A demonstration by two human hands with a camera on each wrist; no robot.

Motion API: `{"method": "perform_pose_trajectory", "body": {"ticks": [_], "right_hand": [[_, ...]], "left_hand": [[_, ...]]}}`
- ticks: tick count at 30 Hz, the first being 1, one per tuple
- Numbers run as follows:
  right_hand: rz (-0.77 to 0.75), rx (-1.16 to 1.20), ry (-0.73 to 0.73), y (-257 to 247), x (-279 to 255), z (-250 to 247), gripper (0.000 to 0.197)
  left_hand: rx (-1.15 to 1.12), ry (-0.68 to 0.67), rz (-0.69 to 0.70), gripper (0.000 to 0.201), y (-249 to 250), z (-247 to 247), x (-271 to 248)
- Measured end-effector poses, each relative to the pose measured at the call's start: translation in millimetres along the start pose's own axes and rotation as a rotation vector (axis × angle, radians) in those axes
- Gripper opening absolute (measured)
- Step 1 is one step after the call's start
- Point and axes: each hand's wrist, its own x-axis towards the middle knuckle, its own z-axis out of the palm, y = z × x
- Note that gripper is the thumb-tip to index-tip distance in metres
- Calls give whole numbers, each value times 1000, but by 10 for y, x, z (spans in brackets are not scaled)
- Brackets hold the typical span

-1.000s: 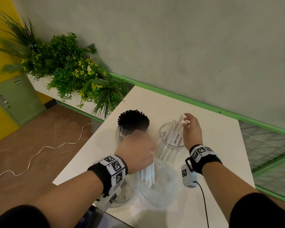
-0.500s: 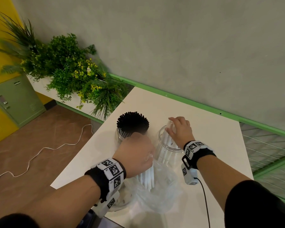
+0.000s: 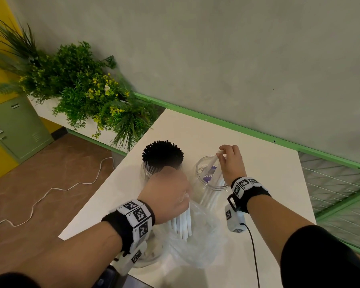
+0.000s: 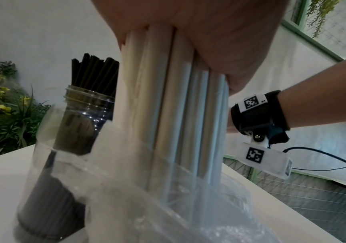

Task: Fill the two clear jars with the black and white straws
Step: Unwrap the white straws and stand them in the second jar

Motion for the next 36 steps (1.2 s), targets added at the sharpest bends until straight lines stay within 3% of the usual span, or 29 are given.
{"method": "perform_pose_trajectory", "body": {"ticks": [7,18,23,25,30,32,36], "right_hand": [[4,80,133,-85,-15,-40,20],[9,-73,82,-25,-84,-51,27],[-36,221,158,-426,-401,-355,30],[-61,354,70,-611,-693,-405,35],[53,519,-465,-881,-1285,-249,67],[73,568,-535,-941,-1348,-181,74],[157,652,-477,-1010,-1386,-145,76]], "left_hand": [[-12,16,-12,13,12,7,-15],[-17,3,-22,14,26,-6,-17],[-31,-14,-40,21,4,-11,3],[-44,-7,-38,25,-13,1,7],[-49,-15,-13,40,-27,2,3],[-58,-14,-7,44,5,-15,0],[-66,-74,-28,59,50,-45,8]]}}
